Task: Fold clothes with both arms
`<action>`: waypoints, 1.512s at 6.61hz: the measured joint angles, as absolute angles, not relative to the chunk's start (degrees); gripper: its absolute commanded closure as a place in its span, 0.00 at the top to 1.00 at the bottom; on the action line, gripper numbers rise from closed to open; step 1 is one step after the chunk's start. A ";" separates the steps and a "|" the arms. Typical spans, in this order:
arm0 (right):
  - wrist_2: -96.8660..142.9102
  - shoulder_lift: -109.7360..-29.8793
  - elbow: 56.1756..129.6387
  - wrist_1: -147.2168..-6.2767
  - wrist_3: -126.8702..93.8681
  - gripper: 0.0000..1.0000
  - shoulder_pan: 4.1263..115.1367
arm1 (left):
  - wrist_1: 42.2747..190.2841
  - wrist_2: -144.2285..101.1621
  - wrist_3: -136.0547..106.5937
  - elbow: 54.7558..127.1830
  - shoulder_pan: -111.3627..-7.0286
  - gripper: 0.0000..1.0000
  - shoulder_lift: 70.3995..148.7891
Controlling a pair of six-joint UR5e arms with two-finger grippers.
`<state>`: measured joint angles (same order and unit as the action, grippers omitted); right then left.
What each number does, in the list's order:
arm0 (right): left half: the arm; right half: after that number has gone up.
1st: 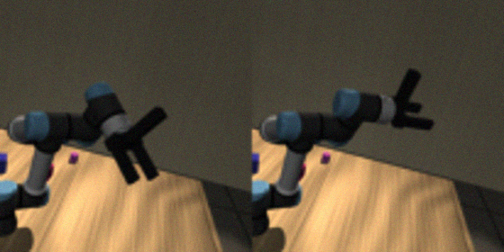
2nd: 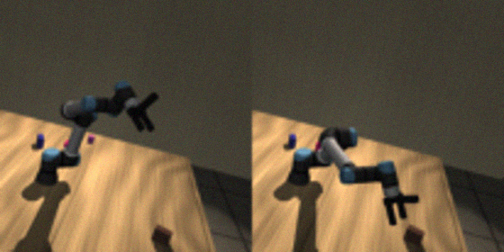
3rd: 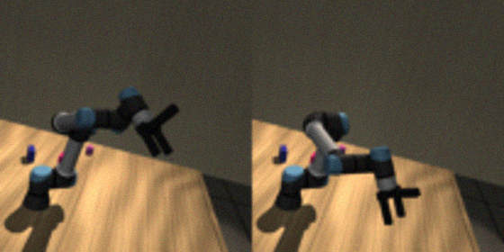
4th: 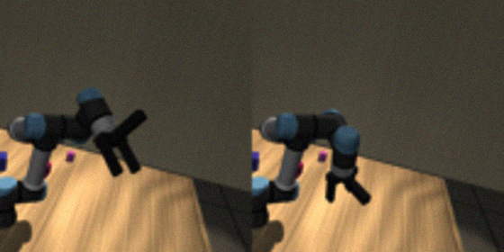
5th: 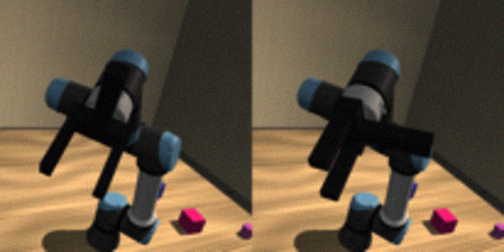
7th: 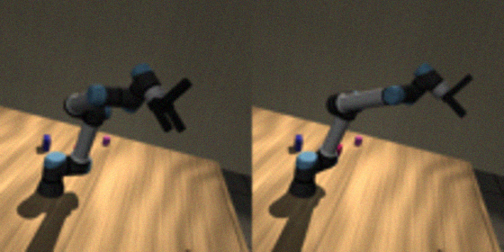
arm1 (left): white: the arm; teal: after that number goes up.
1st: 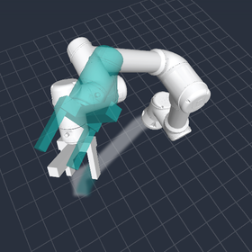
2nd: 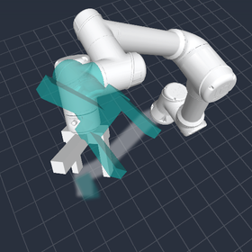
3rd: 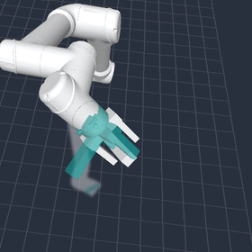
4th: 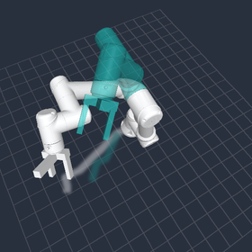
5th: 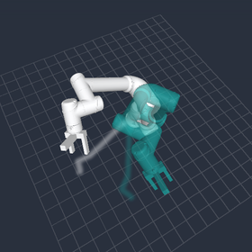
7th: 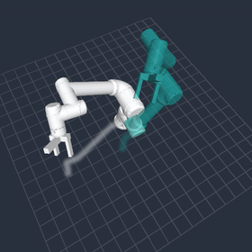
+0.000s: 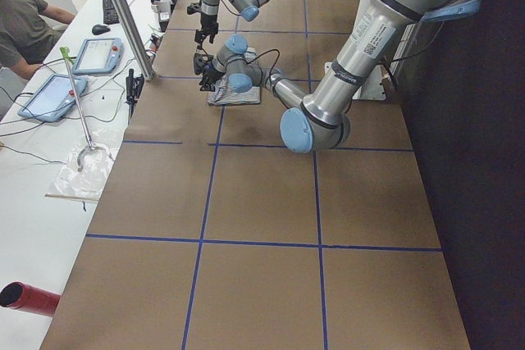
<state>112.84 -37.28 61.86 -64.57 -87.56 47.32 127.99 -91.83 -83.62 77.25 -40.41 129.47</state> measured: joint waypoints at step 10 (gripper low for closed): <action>107.79 -43.12 71.09 -64.94 -87.86 0.00 39.18 | 127.88 -96.83 -85.43 79.28 -38.06 0.00 128.82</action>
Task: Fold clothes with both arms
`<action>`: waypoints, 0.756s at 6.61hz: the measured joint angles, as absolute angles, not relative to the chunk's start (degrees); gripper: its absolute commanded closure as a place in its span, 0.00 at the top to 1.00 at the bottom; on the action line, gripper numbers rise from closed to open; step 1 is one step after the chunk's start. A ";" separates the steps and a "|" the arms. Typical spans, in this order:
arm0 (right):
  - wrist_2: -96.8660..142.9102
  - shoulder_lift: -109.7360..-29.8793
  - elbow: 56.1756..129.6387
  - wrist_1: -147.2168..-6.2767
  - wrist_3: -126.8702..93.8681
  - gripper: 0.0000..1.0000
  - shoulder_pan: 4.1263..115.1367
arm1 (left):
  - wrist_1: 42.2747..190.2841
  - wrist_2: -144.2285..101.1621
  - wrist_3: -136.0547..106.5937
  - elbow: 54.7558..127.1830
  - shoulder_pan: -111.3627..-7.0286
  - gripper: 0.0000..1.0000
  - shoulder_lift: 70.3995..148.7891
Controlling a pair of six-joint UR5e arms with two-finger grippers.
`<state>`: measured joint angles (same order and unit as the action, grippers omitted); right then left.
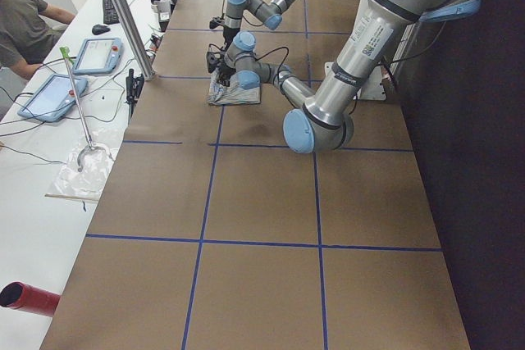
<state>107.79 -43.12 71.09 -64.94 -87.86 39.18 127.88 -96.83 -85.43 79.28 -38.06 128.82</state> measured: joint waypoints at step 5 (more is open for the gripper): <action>107.96 -33.92 54.59 -63.25 -84.23 0.00 44.43 | 127.80 -96.70 -85.69 79.28 -37.94 0.00 128.80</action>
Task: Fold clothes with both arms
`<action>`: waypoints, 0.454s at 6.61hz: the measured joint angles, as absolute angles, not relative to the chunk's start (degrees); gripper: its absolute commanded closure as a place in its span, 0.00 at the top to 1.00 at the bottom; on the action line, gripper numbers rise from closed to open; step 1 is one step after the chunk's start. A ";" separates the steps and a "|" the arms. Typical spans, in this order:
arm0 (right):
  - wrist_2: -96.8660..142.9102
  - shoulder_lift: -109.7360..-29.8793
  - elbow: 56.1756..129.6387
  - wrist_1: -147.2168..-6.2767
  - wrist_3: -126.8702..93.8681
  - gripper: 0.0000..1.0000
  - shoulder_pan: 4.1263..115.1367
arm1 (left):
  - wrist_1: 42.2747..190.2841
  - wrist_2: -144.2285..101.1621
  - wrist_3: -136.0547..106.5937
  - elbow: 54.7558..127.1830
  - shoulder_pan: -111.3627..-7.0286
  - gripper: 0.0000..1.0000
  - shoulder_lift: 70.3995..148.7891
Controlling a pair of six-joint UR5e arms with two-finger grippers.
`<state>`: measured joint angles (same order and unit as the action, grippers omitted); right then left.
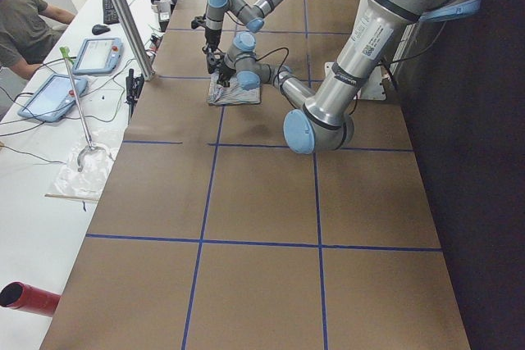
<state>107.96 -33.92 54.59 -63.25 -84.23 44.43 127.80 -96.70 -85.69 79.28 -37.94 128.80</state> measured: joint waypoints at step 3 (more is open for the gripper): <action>117.39 -34.87 54.72 -63.37 -78.37 0.00 52.63 | 124.47 -97.05 -83.62 76.43 -34.60 0.00 133.29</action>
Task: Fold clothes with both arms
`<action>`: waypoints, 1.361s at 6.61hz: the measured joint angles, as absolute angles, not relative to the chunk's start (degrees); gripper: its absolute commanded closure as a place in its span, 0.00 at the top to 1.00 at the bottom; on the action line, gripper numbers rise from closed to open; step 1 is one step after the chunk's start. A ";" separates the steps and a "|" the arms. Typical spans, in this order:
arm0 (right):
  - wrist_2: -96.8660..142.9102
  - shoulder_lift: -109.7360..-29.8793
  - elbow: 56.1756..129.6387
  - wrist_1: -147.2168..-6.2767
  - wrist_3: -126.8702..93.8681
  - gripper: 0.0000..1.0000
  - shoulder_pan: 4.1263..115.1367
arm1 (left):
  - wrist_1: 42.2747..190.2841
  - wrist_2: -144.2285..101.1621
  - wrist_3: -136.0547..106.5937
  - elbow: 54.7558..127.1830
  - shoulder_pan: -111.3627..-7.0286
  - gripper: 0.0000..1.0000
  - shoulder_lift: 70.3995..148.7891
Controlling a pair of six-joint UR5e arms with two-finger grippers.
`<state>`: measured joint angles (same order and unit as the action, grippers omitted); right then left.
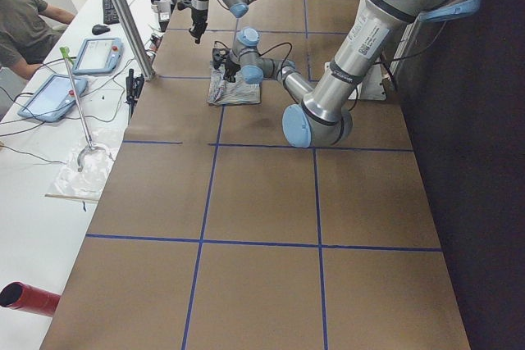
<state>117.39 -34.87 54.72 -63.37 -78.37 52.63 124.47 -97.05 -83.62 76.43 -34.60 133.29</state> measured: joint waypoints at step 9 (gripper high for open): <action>123.74 -51.33 71.96 -63.69 -73.80 0.00 56.28 | 135.58 -100.65 -63.26 50.37 -46.88 0.00 146.17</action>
